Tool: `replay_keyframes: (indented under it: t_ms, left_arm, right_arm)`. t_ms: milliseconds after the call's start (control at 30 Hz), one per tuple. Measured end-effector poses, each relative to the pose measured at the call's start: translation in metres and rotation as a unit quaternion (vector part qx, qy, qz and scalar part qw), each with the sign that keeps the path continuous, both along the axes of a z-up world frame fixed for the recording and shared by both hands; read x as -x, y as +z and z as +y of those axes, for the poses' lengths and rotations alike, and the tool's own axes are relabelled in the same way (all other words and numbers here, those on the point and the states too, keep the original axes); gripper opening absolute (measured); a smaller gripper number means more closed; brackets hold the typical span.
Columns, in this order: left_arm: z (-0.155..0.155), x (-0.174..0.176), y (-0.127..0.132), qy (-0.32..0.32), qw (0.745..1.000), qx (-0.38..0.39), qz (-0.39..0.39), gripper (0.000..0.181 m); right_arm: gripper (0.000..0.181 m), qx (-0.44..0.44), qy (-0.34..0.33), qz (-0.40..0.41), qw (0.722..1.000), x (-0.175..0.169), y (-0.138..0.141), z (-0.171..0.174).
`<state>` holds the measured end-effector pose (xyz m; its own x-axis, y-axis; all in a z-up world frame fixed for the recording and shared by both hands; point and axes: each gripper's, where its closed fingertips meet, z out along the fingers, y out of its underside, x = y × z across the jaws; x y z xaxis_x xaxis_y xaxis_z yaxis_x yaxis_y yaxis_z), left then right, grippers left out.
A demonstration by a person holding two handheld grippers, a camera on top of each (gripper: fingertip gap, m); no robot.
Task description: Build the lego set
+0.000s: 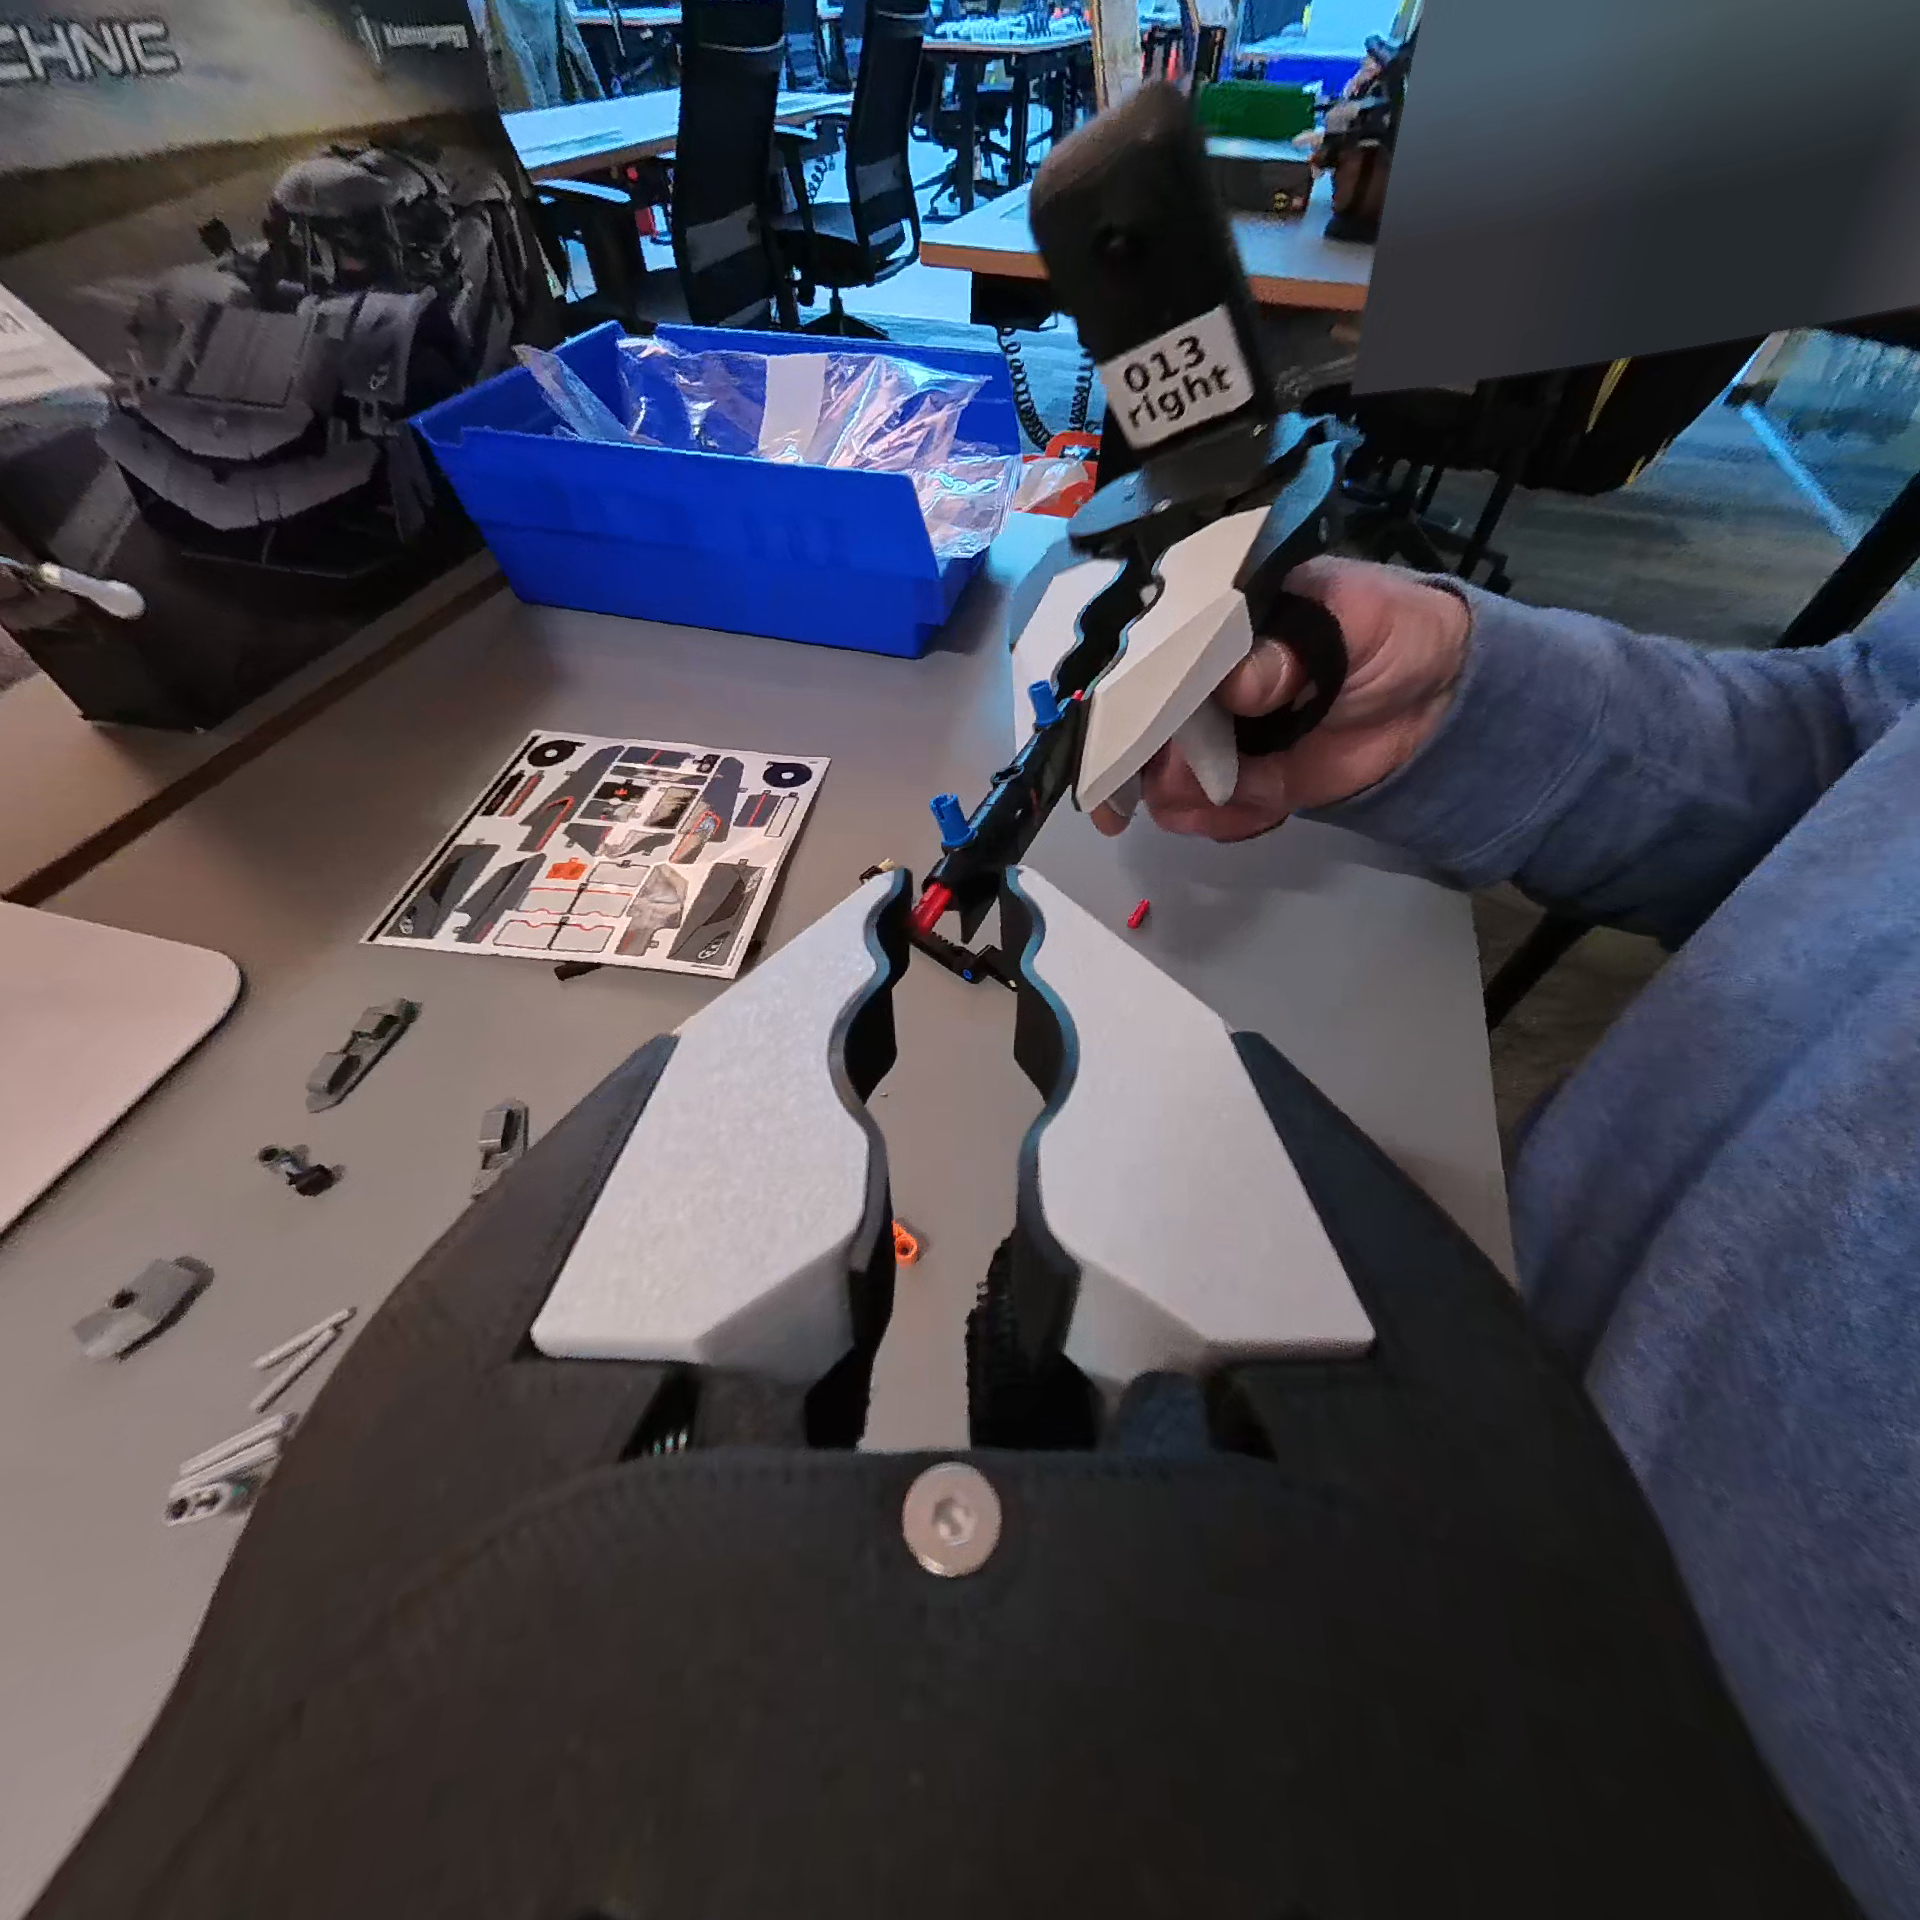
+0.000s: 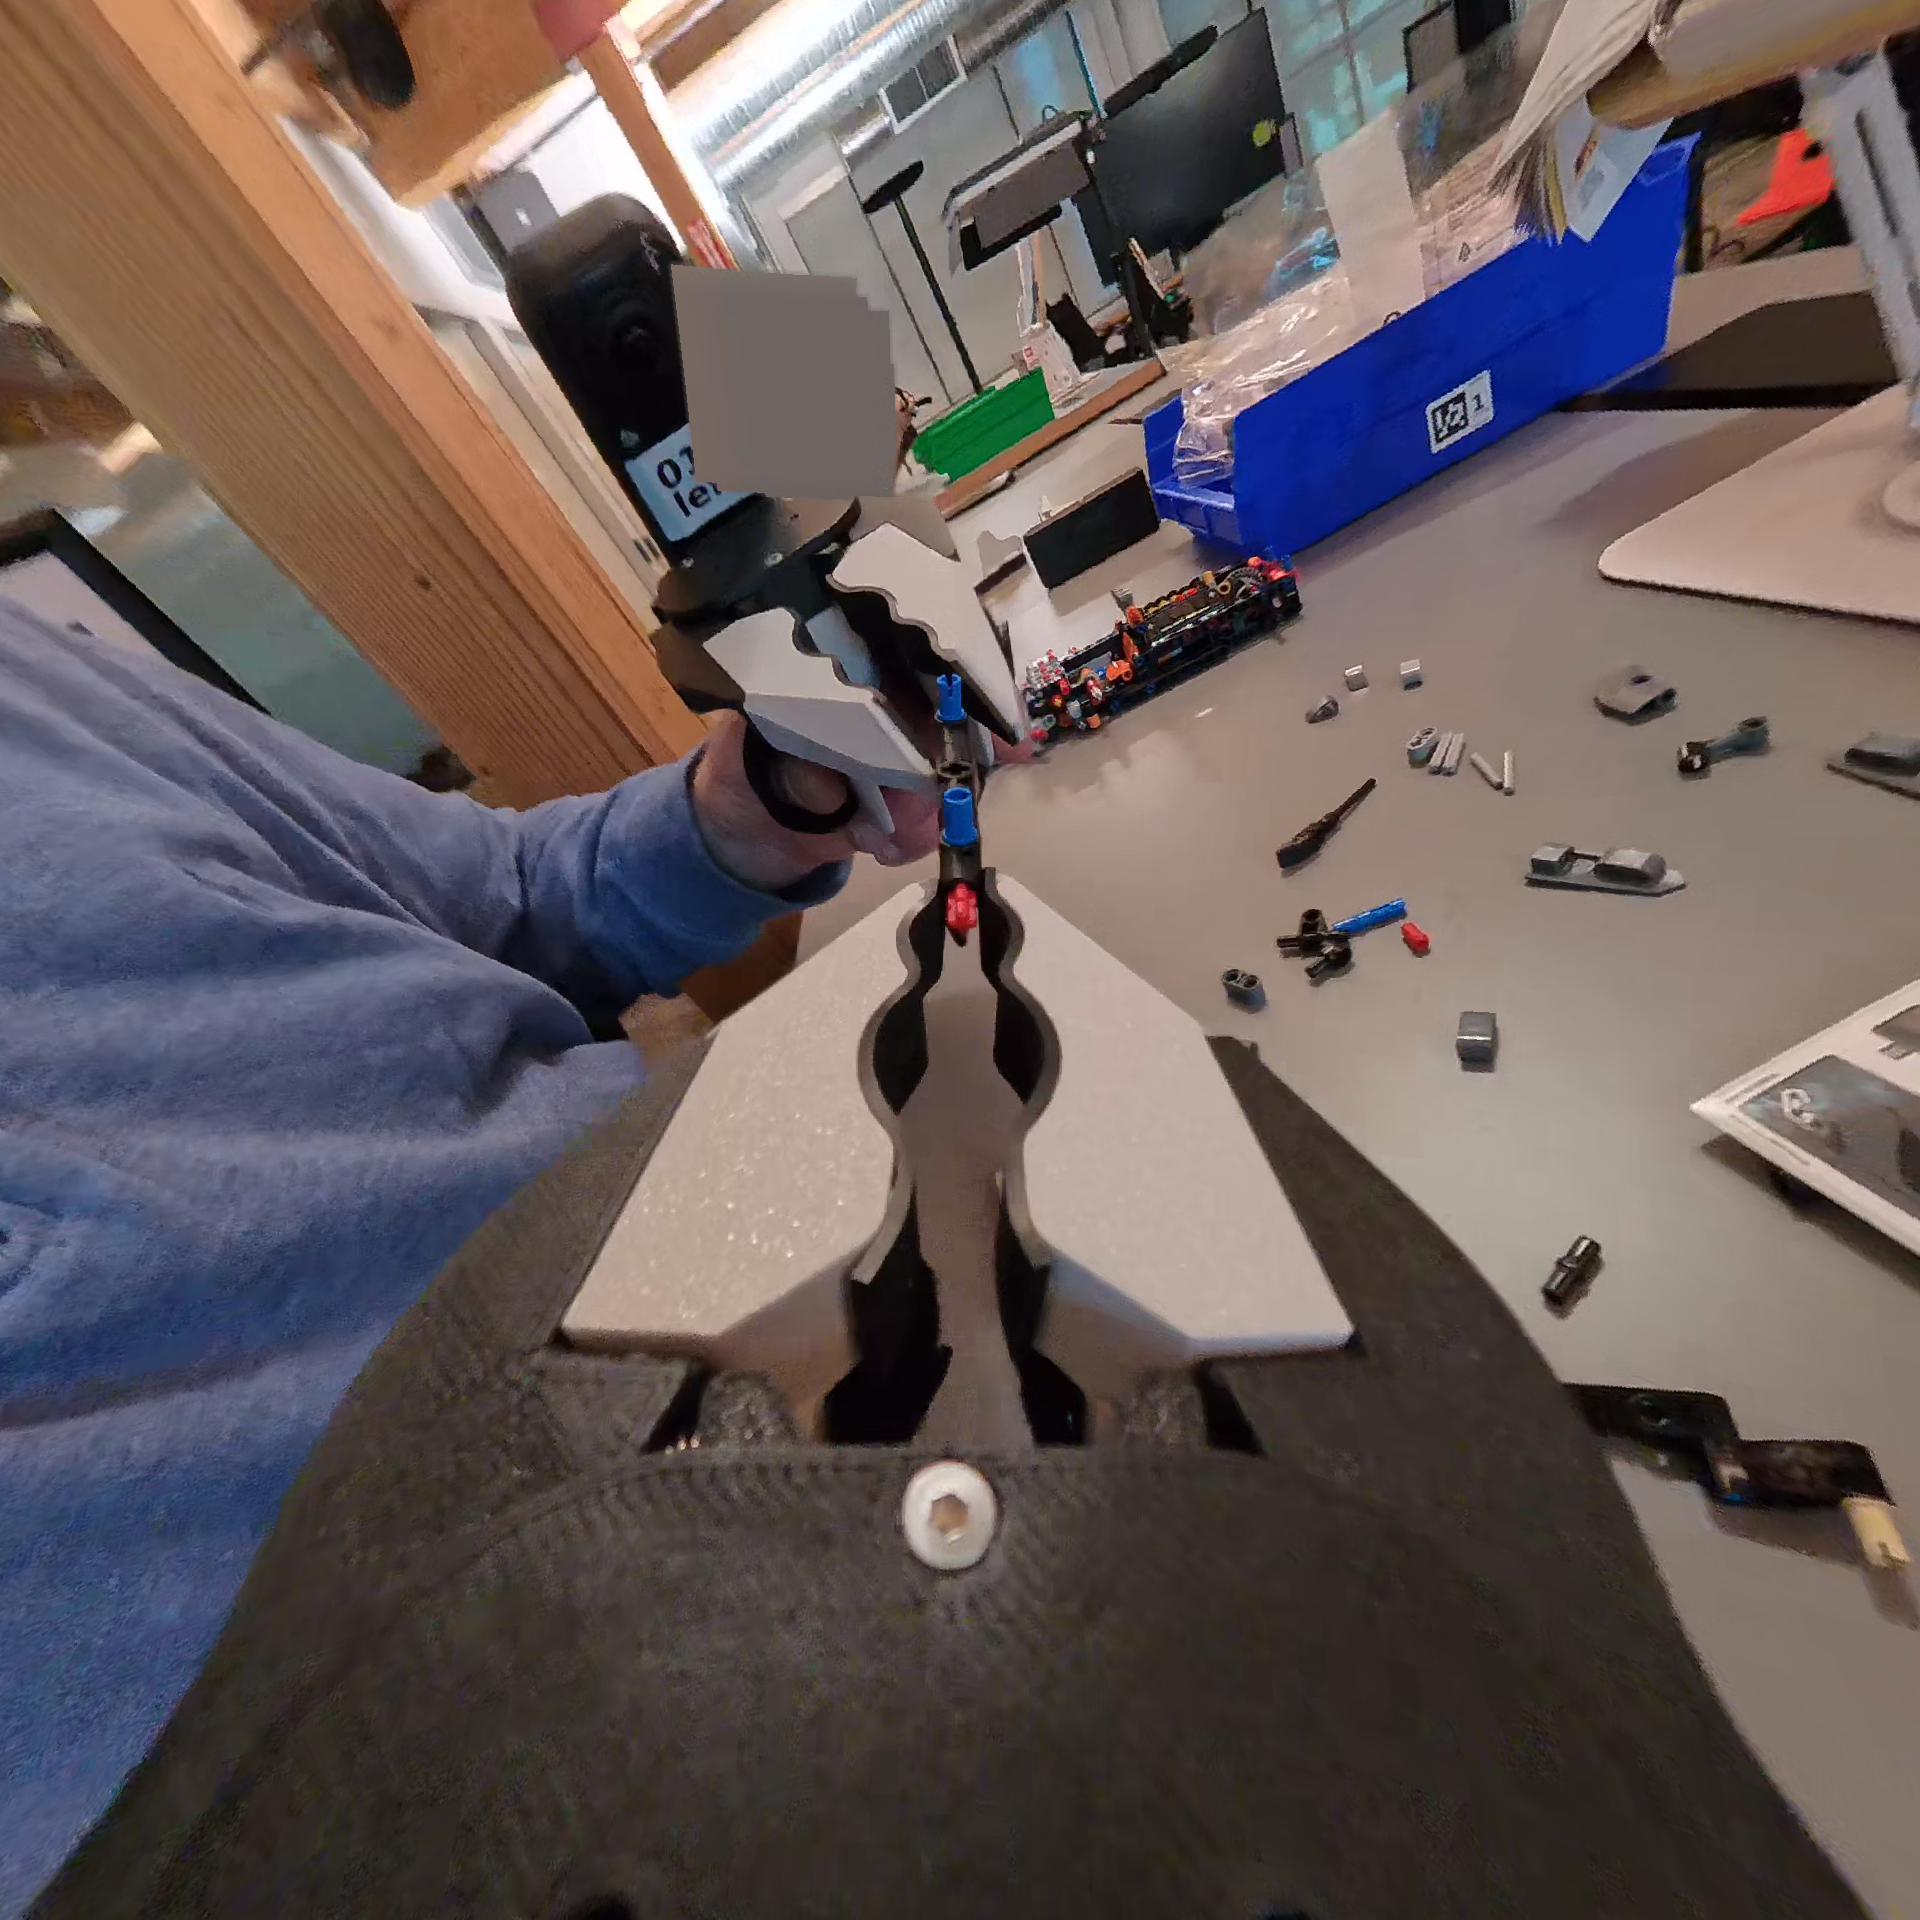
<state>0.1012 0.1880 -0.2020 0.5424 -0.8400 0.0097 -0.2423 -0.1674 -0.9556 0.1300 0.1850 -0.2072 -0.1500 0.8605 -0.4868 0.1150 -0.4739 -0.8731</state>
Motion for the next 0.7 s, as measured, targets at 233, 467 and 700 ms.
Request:
replay_keyframes:
  t_ms: [233,467,700]
  left_arm:
    - [0.006,0.000,-0.002,-0.006,1.000,0.013,-0.016,0.014]
    - [0.003,-0.001,-0.002,-0.021,0.999,0.028,-0.029,0.011]
    - [-0.008,-0.007,-0.004,-0.038,0.997,0.052,-0.047,0.006]
  right_arm:
    - [0.004,0.006,-0.004,0.011,1.000,0.000,-0.001,0.005]
    - [0.004,-0.038,-0.011,0.003,0.999,-0.001,0.000,0.004]
    - [0.004,-0.058,-0.019,-0.005,0.998,-0.005,0.000,0.001]
